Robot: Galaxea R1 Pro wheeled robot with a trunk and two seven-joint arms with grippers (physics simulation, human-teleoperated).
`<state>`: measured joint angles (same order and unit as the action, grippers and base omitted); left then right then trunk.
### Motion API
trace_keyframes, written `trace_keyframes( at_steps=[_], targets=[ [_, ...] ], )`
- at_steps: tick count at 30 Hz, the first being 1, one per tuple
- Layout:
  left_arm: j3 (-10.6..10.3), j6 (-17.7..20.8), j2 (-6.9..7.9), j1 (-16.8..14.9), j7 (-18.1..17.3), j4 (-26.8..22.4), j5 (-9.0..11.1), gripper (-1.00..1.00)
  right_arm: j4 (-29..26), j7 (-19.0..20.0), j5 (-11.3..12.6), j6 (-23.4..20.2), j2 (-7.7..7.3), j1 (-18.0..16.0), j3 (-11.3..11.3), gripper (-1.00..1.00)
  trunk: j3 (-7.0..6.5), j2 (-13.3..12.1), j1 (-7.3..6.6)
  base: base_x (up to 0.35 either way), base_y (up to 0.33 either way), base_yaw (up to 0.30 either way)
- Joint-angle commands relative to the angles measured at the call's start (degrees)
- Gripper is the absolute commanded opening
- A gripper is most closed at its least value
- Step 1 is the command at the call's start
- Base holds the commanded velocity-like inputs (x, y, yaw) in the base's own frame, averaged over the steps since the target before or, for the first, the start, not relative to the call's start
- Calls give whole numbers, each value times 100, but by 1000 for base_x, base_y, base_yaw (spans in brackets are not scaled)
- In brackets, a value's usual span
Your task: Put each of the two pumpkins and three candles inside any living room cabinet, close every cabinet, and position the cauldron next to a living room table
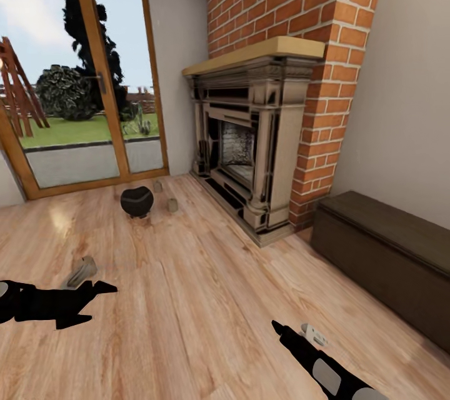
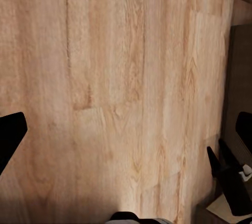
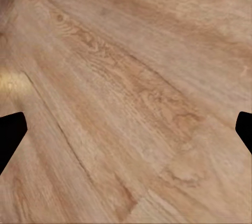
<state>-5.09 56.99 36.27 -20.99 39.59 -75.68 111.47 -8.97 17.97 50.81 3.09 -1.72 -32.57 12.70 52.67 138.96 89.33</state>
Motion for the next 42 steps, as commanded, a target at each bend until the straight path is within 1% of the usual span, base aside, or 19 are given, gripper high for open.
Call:
trace_keyframes(
  at_steps=[1,17,24,28,31,34,42],
  targets=[
    [-9,-5,2,-7,54,1,59,100,6,20,53,25,-4,-4,49,100,6,2,1,210,153,288],
    [-9,-5,-4,-9,50,1,60,100,9,21,52,32,-4,-4,49,100,6,2,1,143,142,288],
    [-9,-4,-5,-8,56,1,59,100,24,19,40,137,-4,-4,49,100,6,2,1,96,10,288],
    [-14,-10,-5,-9,57,1,59,100,24,10,-127,157,0,-4,44,100,6,2,1,218,-10,288],
    [-15,-12,-10,-8,61,1,59,100,26,6,-201,163,43,-4,41,100,6,2,1,268,-74,288],
    [-17,-8,-7,-9,58,1,59,100,27,5,-221,165,68,-4,40,100,6,2,1,282,-101,288],
    [-18,-7,-5,-10,53,1,59,100,27,5,-220,166,75,-4,40,100,6,2,1,285,-30,288]
  ],
)
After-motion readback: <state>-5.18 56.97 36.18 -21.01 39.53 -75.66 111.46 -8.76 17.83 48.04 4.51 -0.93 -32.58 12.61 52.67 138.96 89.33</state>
